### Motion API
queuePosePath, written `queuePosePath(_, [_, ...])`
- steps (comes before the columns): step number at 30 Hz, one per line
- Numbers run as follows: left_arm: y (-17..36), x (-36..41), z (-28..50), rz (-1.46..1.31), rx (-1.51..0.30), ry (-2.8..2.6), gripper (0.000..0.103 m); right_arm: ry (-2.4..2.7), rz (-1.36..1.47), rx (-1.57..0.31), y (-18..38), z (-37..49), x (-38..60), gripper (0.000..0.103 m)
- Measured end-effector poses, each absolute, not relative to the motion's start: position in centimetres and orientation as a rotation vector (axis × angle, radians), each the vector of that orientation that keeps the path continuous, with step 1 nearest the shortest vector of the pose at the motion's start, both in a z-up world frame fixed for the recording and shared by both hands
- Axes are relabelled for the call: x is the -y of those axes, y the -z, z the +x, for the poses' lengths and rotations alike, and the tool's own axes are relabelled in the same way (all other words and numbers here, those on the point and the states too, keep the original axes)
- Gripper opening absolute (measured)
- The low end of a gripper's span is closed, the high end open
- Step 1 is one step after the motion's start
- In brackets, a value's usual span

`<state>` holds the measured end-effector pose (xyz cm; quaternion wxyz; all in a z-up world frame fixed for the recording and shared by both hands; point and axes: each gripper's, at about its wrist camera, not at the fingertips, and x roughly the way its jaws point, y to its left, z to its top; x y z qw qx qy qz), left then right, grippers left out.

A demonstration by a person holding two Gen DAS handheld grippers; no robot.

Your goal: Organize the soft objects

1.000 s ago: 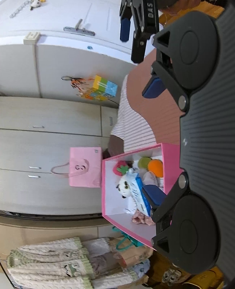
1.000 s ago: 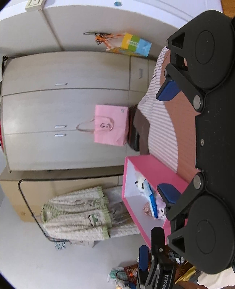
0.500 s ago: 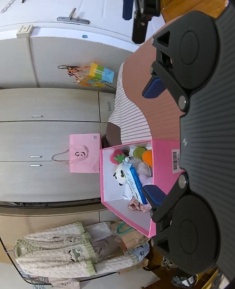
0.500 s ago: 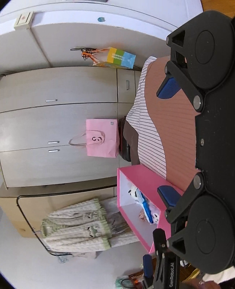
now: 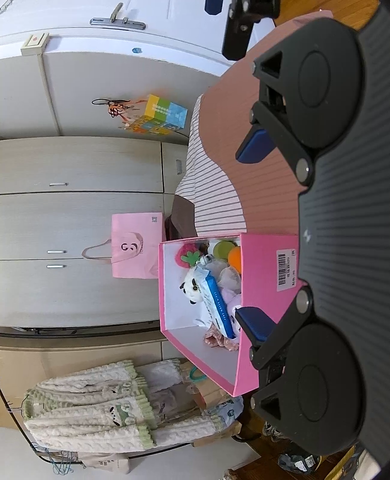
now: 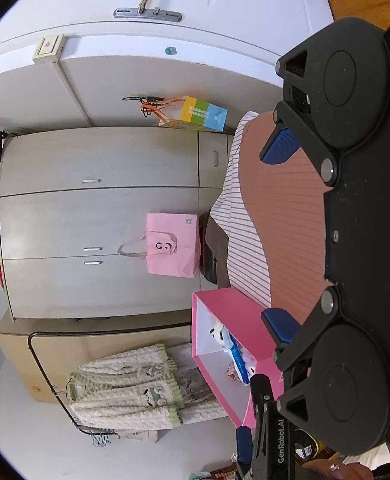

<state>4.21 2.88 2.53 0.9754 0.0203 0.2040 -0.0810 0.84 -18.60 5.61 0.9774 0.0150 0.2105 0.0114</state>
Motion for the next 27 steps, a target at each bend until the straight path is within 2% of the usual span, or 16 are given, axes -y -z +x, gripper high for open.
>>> queuePosePath(27, [-0.7, -3.6, 3.7, 0.051, -0.352, 0.157, 0.103, 0.080, -0.009, -0.421, -3.7, 0.2, 18.9, 0.103])
